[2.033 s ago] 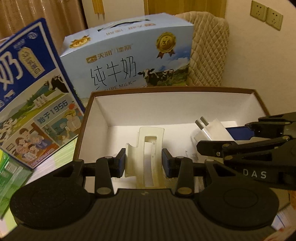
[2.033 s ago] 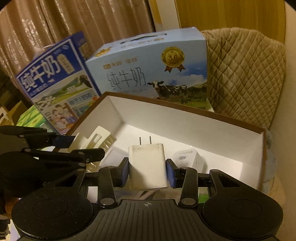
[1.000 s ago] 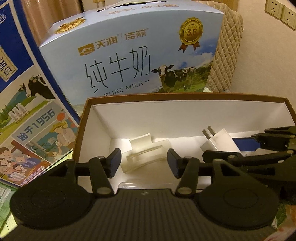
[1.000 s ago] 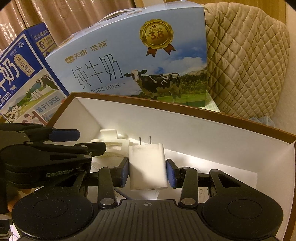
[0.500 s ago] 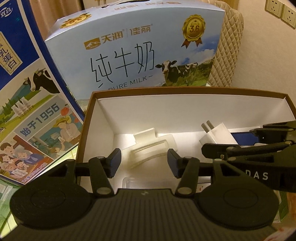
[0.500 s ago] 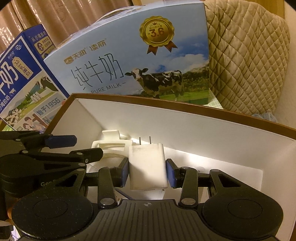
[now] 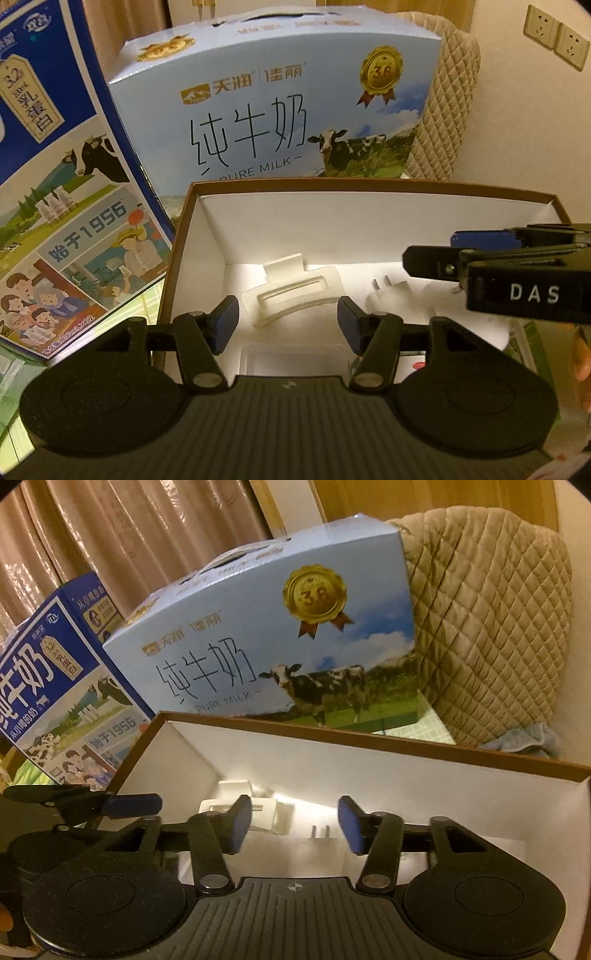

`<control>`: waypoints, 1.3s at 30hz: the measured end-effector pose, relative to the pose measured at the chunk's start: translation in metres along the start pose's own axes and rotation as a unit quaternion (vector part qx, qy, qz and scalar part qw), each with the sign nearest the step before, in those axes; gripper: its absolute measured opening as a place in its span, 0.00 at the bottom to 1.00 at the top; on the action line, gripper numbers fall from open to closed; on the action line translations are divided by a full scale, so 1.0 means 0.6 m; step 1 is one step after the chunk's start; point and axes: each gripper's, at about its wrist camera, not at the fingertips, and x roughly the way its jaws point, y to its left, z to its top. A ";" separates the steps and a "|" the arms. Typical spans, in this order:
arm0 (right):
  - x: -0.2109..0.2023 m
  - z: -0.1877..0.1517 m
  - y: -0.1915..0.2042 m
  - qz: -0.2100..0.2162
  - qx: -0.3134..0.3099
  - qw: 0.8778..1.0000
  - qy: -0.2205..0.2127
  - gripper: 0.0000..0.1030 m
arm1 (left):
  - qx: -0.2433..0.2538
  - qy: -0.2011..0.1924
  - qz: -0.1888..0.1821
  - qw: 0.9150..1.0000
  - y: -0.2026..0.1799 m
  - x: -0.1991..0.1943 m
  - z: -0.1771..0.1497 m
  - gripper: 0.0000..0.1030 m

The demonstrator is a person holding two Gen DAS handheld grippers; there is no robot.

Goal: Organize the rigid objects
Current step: 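Withdraw both tools up out of the brown box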

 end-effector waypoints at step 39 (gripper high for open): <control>-0.317 -0.195 0.070 0.069 -0.055 0.996 -0.018 0.65 | -0.097 -0.065 -0.027 0.993 -0.047 -0.337 -0.222 0.59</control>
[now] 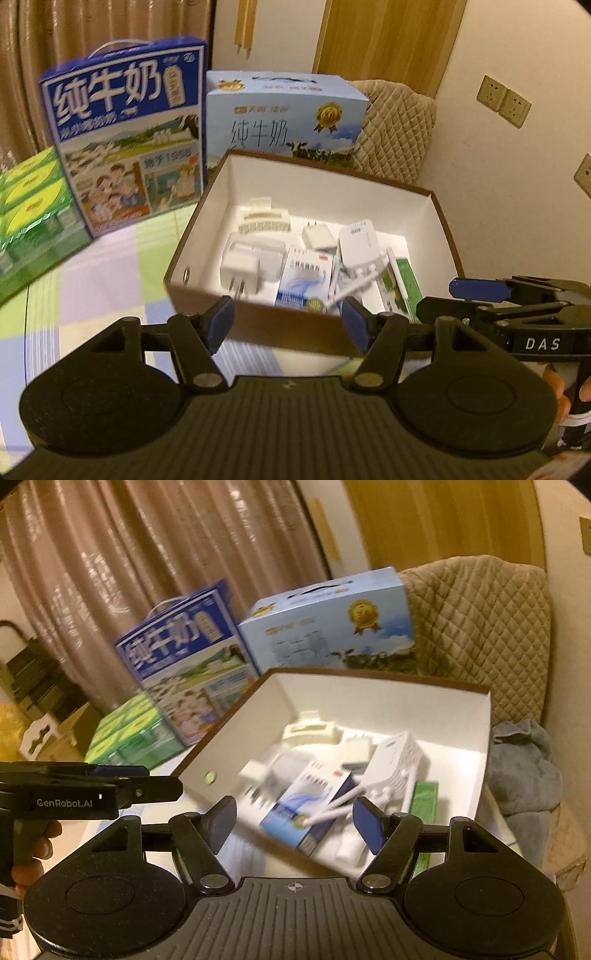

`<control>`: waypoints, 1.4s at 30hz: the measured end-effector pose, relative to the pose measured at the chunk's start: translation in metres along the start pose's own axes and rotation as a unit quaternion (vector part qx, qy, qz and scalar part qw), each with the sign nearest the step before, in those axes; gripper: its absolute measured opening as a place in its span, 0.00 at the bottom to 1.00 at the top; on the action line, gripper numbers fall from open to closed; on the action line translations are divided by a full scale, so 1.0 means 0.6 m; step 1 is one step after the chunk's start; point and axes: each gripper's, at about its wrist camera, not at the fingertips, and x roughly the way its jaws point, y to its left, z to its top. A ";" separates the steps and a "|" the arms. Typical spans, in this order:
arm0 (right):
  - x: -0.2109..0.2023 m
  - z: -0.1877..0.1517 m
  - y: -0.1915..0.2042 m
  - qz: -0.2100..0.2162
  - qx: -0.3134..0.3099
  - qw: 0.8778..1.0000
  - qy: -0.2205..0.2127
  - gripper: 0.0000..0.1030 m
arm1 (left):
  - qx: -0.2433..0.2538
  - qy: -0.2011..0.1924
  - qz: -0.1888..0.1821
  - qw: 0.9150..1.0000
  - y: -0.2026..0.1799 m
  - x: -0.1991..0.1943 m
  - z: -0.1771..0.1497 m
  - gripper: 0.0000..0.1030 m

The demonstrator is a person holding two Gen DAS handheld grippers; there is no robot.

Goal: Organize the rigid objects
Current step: 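Withdraw both tools up out of the brown box, then move the left tool toward the white pill bottle while the right tool approaches the orange utility knife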

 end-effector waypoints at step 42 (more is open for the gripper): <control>0.108 -0.212 0.041 -0.022 -0.219 0.971 0.093 0.65 | -0.054 0.104 0.070 0.991 0.032 0.028 -0.225 0.58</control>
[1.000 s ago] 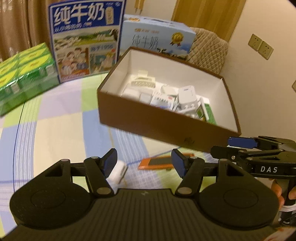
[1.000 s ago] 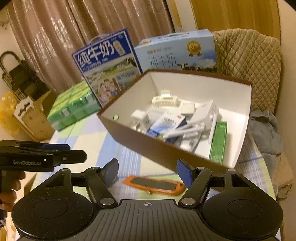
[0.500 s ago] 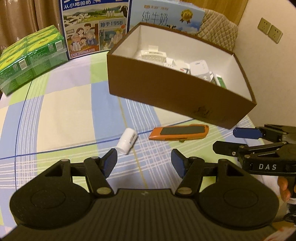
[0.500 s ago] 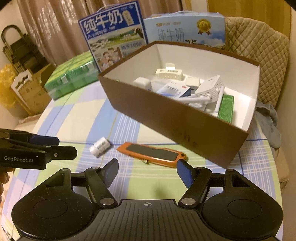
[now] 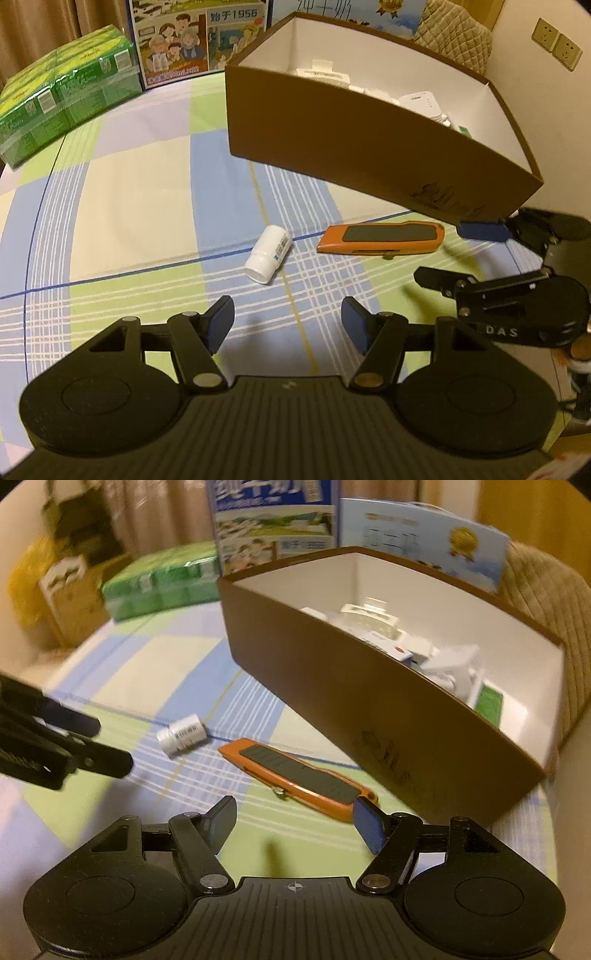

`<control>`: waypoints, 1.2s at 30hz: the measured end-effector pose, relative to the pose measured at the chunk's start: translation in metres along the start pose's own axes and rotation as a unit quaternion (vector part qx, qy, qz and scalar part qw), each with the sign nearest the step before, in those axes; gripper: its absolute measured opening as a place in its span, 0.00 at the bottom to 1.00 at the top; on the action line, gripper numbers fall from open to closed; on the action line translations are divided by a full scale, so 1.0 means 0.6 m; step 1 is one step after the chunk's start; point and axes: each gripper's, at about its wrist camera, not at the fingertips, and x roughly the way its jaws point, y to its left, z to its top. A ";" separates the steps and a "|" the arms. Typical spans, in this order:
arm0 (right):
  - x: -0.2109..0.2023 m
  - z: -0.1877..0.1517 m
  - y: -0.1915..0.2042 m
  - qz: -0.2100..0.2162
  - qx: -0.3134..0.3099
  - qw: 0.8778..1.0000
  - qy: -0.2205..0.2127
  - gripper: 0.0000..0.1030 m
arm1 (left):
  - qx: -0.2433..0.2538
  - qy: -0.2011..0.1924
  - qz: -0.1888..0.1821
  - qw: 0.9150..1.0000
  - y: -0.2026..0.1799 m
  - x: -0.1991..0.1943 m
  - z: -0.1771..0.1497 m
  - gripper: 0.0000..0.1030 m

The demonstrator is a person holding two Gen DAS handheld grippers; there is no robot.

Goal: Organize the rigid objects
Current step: 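Move the left tool toward the white pill bottle while the right tool approaches the orange utility knife, then grasp the orange utility knife with the right tool while the left tool grasps the white pill bottle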

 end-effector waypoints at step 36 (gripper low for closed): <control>0.052 -0.018 0.031 0.018 -0.015 0.999 0.038 0.52 | -0.015 0.016 0.012 1.000 0.020 0.027 -0.012 0.58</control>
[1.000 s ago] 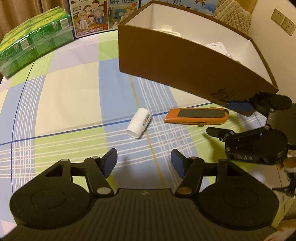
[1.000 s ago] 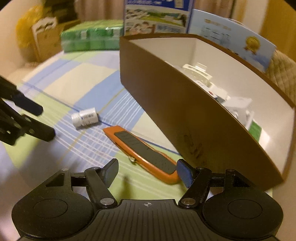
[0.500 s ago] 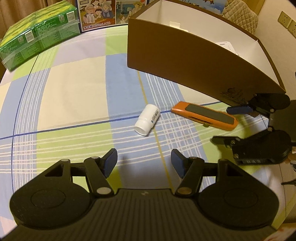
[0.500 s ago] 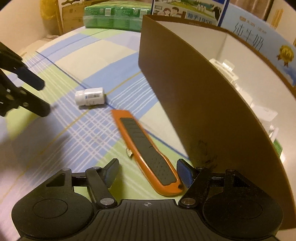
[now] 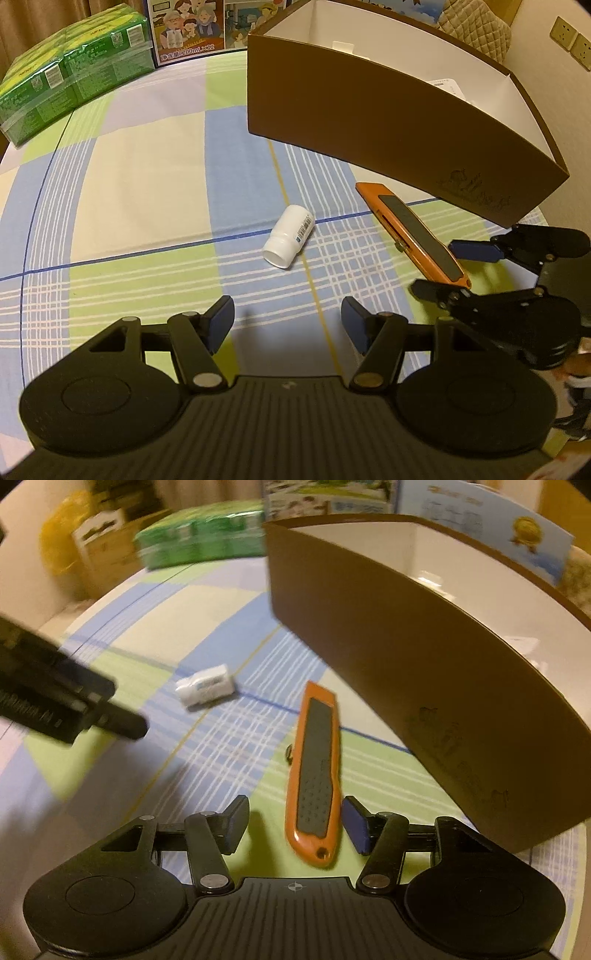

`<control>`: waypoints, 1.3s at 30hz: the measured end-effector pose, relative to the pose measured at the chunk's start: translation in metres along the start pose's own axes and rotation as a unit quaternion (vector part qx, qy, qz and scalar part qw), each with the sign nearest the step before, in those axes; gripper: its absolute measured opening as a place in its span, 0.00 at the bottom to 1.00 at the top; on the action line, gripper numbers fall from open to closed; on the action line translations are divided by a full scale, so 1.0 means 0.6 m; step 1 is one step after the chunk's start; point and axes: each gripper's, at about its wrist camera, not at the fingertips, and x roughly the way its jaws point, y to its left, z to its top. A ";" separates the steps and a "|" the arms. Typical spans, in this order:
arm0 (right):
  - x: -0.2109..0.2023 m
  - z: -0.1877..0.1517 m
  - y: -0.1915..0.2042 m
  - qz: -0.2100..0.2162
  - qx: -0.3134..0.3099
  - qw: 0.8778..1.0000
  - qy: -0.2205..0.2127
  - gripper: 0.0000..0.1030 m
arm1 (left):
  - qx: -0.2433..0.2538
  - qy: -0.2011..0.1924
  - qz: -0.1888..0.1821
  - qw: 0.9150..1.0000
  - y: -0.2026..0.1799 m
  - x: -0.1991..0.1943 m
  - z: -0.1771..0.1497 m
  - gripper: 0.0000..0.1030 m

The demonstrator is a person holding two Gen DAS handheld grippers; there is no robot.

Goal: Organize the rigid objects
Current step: 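Grasp the orange utility knife with the right tool while the left tool grasps the white pill bottle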

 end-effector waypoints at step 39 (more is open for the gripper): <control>-0.013 -0.027 -0.048 -0.077 0.114 0.991 -0.008 0.31 | 0.129 -0.017 0.007 0.992 -0.019 0.096 0.038 0.22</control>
